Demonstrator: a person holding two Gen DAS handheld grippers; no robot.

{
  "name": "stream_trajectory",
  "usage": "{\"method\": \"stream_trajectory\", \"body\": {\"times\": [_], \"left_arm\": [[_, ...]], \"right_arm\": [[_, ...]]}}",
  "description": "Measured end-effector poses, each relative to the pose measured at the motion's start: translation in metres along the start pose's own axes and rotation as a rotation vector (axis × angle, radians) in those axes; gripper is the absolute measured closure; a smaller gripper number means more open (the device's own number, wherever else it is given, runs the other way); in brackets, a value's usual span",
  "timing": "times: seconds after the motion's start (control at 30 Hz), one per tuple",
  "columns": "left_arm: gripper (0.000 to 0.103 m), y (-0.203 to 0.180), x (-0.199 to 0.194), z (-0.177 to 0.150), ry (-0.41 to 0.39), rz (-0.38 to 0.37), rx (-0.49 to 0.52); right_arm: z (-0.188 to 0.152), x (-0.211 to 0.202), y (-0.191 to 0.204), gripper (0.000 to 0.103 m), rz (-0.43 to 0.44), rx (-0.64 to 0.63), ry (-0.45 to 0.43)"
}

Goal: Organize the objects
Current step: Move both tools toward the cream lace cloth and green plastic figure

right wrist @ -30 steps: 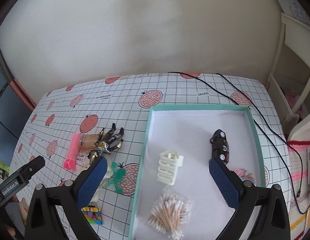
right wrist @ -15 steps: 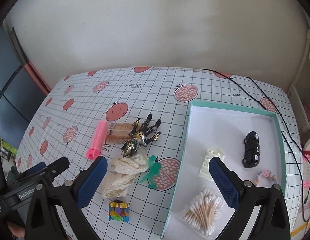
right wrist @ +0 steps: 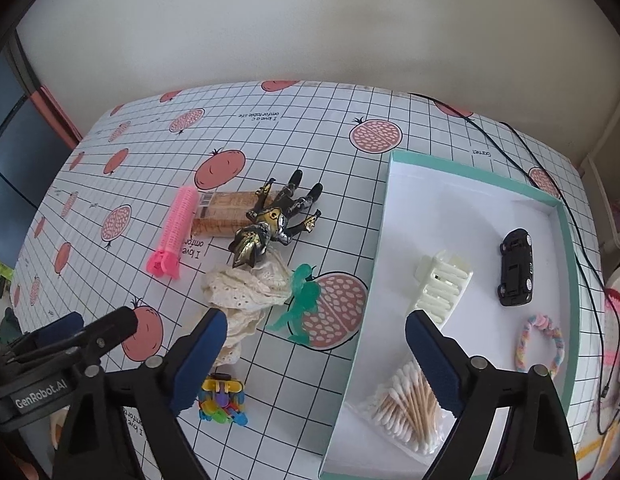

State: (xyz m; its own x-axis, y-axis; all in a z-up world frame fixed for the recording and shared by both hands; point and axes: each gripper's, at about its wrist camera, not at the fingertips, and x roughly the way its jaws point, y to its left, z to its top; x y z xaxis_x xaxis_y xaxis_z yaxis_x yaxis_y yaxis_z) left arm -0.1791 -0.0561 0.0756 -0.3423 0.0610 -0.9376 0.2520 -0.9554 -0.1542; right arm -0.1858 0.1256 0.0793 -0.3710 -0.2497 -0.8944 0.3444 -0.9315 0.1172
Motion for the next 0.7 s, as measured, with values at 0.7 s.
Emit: {"method": "stream_trajectory", "body": {"times": [0.7], "left_arm": [[0.020,-0.040,0.030,-0.015,0.055,-0.066,0.080]], "right_arm": [[0.001,0.024,-0.006,0.043,0.126,0.084,0.006]]}}
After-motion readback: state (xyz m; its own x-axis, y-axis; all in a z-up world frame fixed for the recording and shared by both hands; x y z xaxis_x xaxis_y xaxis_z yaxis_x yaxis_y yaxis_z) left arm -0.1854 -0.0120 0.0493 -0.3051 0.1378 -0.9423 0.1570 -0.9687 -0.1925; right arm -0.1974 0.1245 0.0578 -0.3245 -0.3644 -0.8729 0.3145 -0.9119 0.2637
